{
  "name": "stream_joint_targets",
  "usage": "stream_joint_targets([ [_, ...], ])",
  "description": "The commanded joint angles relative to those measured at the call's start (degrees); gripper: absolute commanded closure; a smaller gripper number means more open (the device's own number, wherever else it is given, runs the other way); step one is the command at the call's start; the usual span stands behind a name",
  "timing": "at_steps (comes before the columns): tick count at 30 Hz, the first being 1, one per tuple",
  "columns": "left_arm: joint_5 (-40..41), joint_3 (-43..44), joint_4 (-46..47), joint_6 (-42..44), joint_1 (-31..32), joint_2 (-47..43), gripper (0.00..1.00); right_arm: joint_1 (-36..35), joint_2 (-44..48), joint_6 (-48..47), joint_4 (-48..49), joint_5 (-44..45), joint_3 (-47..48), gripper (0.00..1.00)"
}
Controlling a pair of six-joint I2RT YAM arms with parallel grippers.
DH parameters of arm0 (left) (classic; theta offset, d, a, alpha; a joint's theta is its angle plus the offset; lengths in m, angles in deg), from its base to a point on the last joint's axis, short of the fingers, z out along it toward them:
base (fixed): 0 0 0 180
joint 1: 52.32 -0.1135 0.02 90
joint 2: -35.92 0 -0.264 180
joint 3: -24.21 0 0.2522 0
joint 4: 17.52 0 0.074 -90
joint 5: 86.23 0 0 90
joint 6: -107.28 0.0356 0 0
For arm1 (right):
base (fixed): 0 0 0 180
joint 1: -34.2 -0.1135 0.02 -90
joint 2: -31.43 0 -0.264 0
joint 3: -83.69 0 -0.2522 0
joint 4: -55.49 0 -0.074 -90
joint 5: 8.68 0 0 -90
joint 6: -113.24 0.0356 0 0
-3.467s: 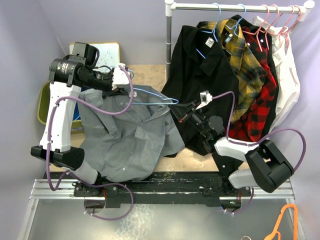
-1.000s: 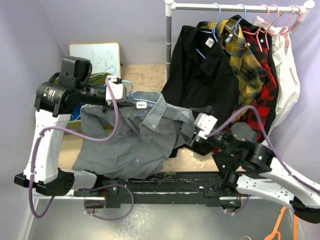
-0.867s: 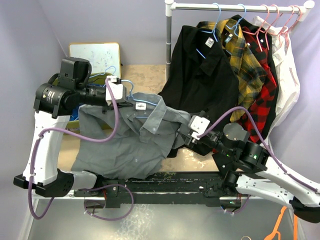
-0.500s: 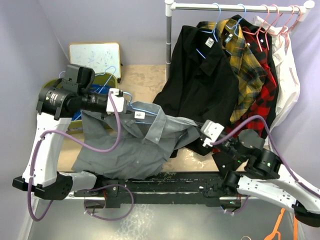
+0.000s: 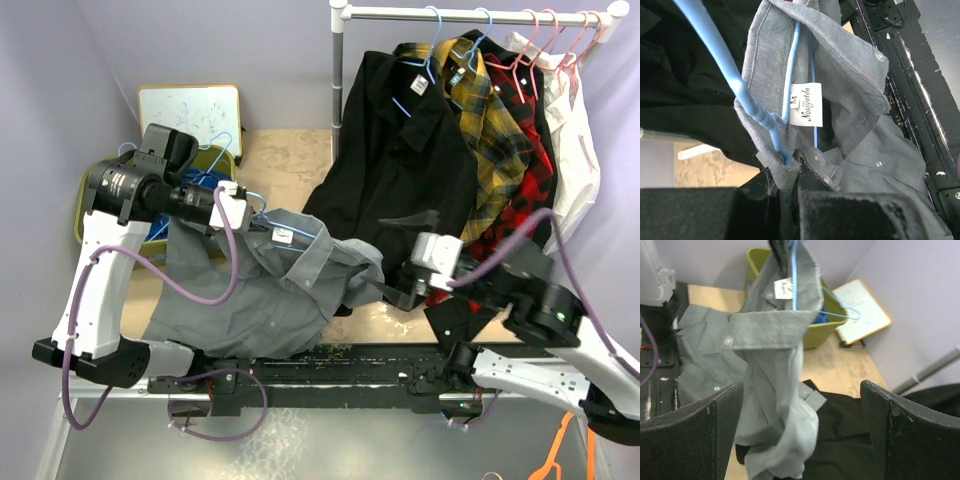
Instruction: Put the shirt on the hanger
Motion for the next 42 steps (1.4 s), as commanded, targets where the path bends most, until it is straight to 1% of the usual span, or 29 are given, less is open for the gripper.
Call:
stream_joint_targets([
  [1,-6.0,2.5,-0.2,1.7,-0.2,1.1,1.00,-0.1,-9.0,-1.1,3.0,-6.1,0.6,0.03],
  [4,-6.6,2.9,-0.2,1.7,-0.2,1.7,1.00,0.0,-12.0,-2.5,4.8,-6.8,0.3,0.08],
  [6,-6.9,3.0,-0.2,1.8,-0.2,1.9,1.00,0.5,-13.2,-3.4,5.9,-6.9,-0.4,0.17],
  [7,-7.0,3.0,-0.2,1.7,-0.2,2.1,1.00,1.0,-13.6,-3.4,6.6,-7.3,-0.7,0.24],
  [8,-7.3,2.9,-0.2,1.8,-0.1,2.2,1.00,1.8,-14.0,-3.4,7.4,-8.2,-0.9,0.34],
  [10,-7.5,2.6,-0.2,1.9,-0.1,2.5,1.00,3.3,-14.7,-2.6,9.6,-10.8,-0.8,0.61],
  [13,-7.4,2.4,-0.2,2.2,0.0,2.7,1.00,4.6,-14.9,-1.8,12.7,-14.0,-0.9,0.93],
  [14,-7.4,2.4,-0.2,2.3,0.0,2.7,1.00,4.7,-15.0,-1.4,13.7,-14.2,-1.0,1.00],
  [20,-8.7,1.5,-0.2,3.2,0.0,2.8,1.00,4.9,-17.8,2.4,17.5,-17.2,-0.7,0.99],
  [21,-9.0,1.4,-0.2,3.3,0.0,2.7,1.00,4.9,-18.5,3.0,18.4,-17.4,-0.6,0.96],
  [23,-9.3,1.4,-0.2,3.6,0.0,2.9,1.00,4.9,-19.8,4.3,20.2,-17.9,-0.4,0.85],
  [25,-9.3,1.4,-0.1,3.9,0.0,2.9,1.00,5.0,-21.0,5.2,21.8,-18.0,-0.2,0.83],
  [28,-9.6,1.6,-0.2,4.1,-0.1,3.0,1.00,5.0,-22.4,5.8,24.1,-18.1,0.0,0.91],
  [31,-9.7,1.8,-0.2,4.2,-0.1,3.0,1.00,5.0,-23.8,6.6,25.7,-18.4,0.5,0.92],
  [35,-9.7,1.8,-0.2,4.3,0.0,3.0,1.00,5.0,-25.2,7.5,25.3,-18.1,1.6,1.00],
  [38,-9.4,1.8,0.4,3.4,-0.1,3.2,1.00,5.0,-25.3,8.8,24.9,-15.8,0.9,1.00],
  [40,-6.7,1.5,3.3,-1.3,0.0,3.1,0.82,5.0,-23.5,12.5,25.9,-9.9,-1.2,1.00],
  [41,-4.1,1.2,5.0,-4.1,0.0,2.9,0.72,5.0,-21.8,14.4,26.5,-6.2,-2.9,1.00],
  [42,-1.1,0.6,7.0,-6.6,0.0,2.4,0.59,5.0,-19.8,15.8,26.8,-2.9,-4.8,1.00],
])
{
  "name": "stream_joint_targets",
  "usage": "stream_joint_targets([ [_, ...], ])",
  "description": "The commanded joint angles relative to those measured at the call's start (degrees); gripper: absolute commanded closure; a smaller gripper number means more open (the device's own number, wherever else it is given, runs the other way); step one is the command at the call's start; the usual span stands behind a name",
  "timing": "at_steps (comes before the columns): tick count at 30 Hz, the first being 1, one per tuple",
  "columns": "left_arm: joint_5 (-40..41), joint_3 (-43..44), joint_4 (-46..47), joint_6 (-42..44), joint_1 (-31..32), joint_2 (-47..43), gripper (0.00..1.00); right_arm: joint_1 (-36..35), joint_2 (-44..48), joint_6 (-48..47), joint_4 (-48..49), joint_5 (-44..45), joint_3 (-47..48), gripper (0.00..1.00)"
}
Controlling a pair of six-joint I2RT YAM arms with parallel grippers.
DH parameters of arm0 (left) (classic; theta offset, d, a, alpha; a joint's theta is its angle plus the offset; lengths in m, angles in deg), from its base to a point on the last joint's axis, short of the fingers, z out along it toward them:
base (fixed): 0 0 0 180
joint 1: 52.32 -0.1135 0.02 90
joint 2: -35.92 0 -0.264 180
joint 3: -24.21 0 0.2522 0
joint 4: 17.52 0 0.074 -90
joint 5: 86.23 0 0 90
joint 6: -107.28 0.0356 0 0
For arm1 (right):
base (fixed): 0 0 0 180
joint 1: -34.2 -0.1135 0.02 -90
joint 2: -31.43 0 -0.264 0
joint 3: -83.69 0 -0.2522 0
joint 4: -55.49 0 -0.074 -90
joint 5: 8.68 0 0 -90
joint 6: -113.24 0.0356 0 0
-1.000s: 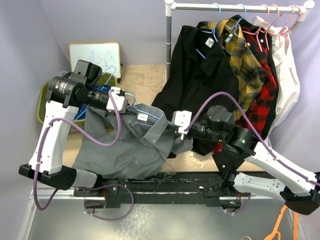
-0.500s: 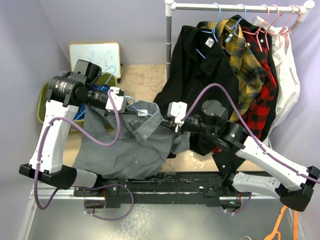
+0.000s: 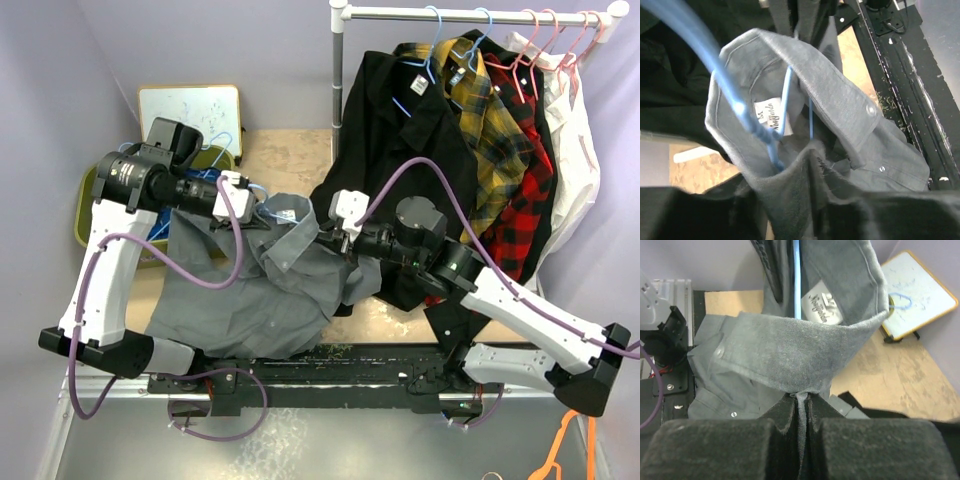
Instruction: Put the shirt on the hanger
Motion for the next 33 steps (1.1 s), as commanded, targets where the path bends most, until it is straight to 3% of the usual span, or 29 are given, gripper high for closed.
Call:
stream_joint_targets([
  [1,4.4,-1.1,9.5,-10.1,0.9,-1.4,0.39,-0.7,7.0,8.6,6.8,12.9,-4.6,1.00],
  [2,7.5,-2.0,10.5,-11.4,0.8,-2.0,0.29,-0.7,9.4,10.4,6.5,16.6,-7.4,1.00],
  [3,9.9,-3.0,11.1,-12.3,0.7,-2.6,0.10,-0.7,12.0,12.2,5.7,19.0,-8.9,1.00],
  [5,14.1,-5.0,12.1,-13.6,0.7,-3.6,0.00,-0.7,16.5,14.8,3.1,21.9,-11.0,1.00],
  [11,15.7,-7.3,15.0,-19.5,0.6,-5.8,0.01,-0.7,25.0,21.3,-3.7,28.5,-14.5,1.00],
  [16,15.9,-3.9,16.6,-25.0,0.6,-6.5,0.01,-0.7,27.1,24.4,-6.8,35.6,-13.1,1.00],
  [18,21.6,-2.0,21.4,-32.2,0.6,-6.8,0.01,-0.7,26.4,24.0,-10.5,40.6,-8.4,1.00],
  [23,44.7,0.3,34.4,-45.0,-1.8,-8.7,0.01,-0.7,18.9,20.1,-31.5,49.5,14.6,1.00],
  [27,66.8,-2.3,44.0,-60.3,-3.2,-10.7,0.01,-0.7,16.6,18.1,-40.1,55.1,27.5,1.00],
  [33,72.6,-2.5,41.9,-68.5,-5.6,-13.6,0.01,-0.7,9.6,14.5,-44.7,61.7,40.6,1.00],
])
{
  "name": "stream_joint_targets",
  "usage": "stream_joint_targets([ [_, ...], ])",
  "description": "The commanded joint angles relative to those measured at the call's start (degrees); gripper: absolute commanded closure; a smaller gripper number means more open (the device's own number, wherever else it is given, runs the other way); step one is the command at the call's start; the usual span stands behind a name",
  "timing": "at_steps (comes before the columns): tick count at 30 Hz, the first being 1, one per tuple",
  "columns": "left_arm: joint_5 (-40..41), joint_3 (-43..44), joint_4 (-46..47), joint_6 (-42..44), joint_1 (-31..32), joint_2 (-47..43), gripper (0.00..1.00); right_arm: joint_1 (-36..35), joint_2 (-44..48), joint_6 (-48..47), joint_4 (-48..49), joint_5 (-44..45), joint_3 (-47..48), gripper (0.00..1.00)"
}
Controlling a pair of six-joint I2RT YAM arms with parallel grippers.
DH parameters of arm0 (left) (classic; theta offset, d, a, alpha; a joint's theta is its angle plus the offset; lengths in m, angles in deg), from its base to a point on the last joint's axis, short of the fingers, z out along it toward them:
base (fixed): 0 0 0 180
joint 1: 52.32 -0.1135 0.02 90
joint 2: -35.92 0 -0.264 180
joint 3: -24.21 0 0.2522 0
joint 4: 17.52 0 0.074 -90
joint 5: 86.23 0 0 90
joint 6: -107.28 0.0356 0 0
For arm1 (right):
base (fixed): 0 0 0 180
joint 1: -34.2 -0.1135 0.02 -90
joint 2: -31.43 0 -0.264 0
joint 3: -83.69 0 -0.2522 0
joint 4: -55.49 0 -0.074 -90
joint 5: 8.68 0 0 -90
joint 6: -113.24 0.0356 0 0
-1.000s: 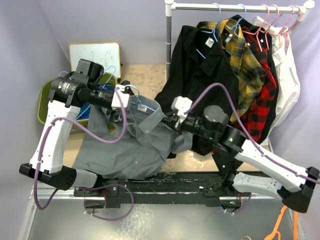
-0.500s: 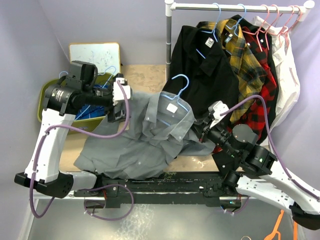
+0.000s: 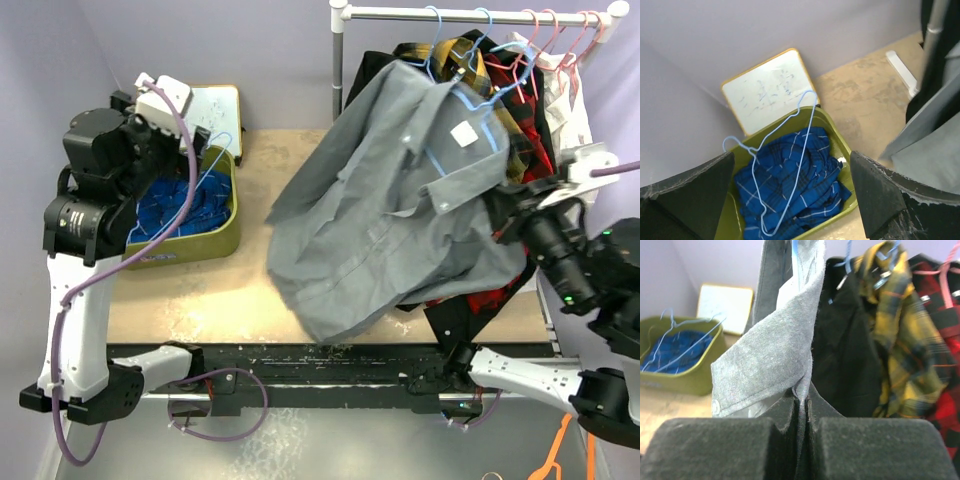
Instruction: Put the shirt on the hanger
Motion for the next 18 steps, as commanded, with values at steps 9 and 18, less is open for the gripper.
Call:
stream_joint_targets([
  [9,12.7,2.0,0.5,-11.8,-5.0,-4.6,0.01,0.2,-20.7,-10.2,0.6,8.6,21.3,1.00],
  [18,12.9,-0.4,1.4,-11.9,-6.0,-5.5,0.01,10.1,-27.0,-9.3,11.7,0.6,19.0,1.00],
])
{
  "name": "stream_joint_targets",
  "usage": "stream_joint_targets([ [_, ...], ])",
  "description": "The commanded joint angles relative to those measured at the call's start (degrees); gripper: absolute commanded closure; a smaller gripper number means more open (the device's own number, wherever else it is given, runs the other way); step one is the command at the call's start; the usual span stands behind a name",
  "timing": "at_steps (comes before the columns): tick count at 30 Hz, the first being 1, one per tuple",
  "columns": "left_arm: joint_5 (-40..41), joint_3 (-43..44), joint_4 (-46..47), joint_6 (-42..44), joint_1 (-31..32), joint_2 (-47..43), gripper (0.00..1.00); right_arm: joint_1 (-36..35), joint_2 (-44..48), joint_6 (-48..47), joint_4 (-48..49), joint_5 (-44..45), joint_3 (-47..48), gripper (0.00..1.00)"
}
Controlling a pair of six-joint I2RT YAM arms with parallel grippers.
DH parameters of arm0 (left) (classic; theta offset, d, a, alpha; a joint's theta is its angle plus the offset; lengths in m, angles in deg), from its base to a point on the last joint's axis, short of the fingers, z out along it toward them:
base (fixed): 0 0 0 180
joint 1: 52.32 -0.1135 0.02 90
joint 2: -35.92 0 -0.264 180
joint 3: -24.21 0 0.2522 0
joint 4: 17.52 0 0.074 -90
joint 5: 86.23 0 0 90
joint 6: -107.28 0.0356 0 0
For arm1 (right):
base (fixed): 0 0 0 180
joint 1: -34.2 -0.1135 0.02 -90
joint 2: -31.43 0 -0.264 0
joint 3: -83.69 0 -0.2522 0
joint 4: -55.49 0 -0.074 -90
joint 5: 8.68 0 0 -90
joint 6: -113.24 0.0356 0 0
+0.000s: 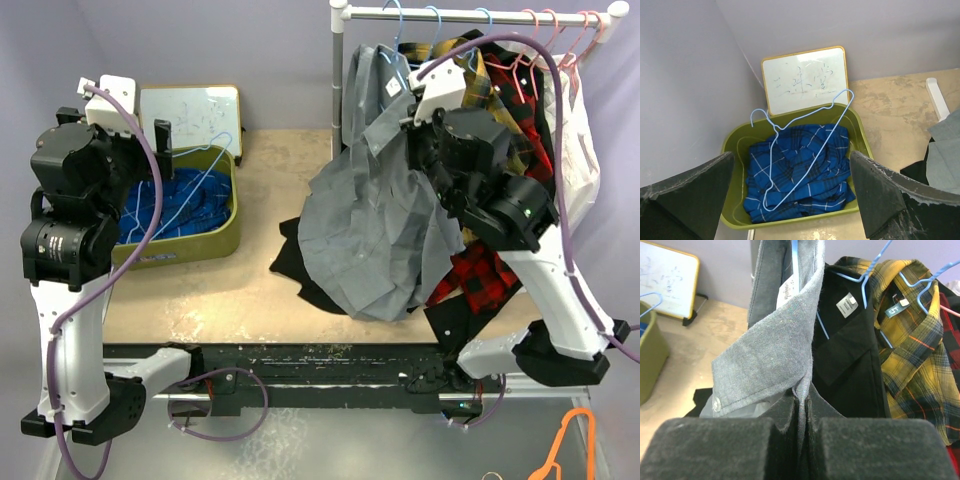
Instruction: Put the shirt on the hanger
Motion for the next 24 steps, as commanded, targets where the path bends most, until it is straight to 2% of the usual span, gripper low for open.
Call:
stream_joint_targets([
  [1,1.4,-0.8,2.1,-1.3,-0.6,-0.8,0.01,4.3,1.2,-0.2,11.9,-3.4,-0.3,1.00],
  [9,1.2,-1.9,2.6,-0.2,-0.8,-1.2,0.01,16.6,-3.6,5.3,14.6,-16.7,0.8,1.00],
  [14,1.3,-2.9,3.3,1.3,-1.0,-1.4,0.01,19.2,-7.2,7.5,16.1,-21.9,1.8,1.00],
  [24,1.5,-3.9,3.5,2.3,-1.4,-1.6,0.01,23.6,-11.7,10.9,19.3,-26.9,0.4,1.00],
])
